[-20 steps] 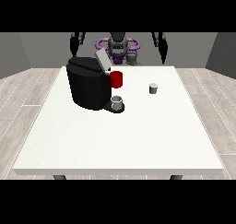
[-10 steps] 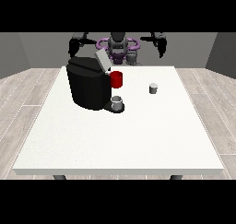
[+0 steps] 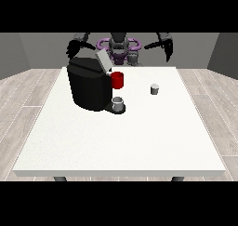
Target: Insert the coffee pod into the coffee machine and close the lid
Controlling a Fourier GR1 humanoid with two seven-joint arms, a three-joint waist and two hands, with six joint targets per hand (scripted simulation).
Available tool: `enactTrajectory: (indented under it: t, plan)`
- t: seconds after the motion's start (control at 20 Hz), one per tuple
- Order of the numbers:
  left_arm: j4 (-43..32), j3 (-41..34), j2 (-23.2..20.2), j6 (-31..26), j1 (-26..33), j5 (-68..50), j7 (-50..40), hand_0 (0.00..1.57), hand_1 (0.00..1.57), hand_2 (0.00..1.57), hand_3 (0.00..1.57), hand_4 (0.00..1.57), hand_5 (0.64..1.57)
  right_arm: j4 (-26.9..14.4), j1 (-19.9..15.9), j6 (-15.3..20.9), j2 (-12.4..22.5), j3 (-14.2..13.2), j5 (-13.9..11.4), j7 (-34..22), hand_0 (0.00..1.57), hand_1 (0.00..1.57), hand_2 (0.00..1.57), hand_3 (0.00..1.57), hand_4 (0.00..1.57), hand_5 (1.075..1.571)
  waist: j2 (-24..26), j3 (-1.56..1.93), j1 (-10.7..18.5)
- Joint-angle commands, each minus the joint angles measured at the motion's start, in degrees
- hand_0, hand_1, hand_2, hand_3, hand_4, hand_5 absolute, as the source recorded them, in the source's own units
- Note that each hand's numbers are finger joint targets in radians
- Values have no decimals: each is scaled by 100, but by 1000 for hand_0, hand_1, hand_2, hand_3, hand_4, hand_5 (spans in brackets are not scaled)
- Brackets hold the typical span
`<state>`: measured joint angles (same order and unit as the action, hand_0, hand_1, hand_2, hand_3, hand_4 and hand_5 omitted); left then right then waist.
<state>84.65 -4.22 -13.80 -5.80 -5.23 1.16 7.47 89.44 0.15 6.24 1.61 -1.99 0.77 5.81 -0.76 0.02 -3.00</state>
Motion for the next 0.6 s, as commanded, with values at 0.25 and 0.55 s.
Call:
enactTrajectory:
  t: [0.25,0.55]
  plan:
    - [-1569,-739,-829,-458,-1279,-108,-186,0,0,0,0,0,1571,268,-322,-160,-76,272,27,-66,0,0,0,0,233,1571,-643,-4,-539]
    - [-2365,-690,-810,-184,-1698,310,-221,0,0,0,0,0,1571,54,-707,-59,-2,159,14,-222,0,0,0,0,332,1571,-917,-4,-537]
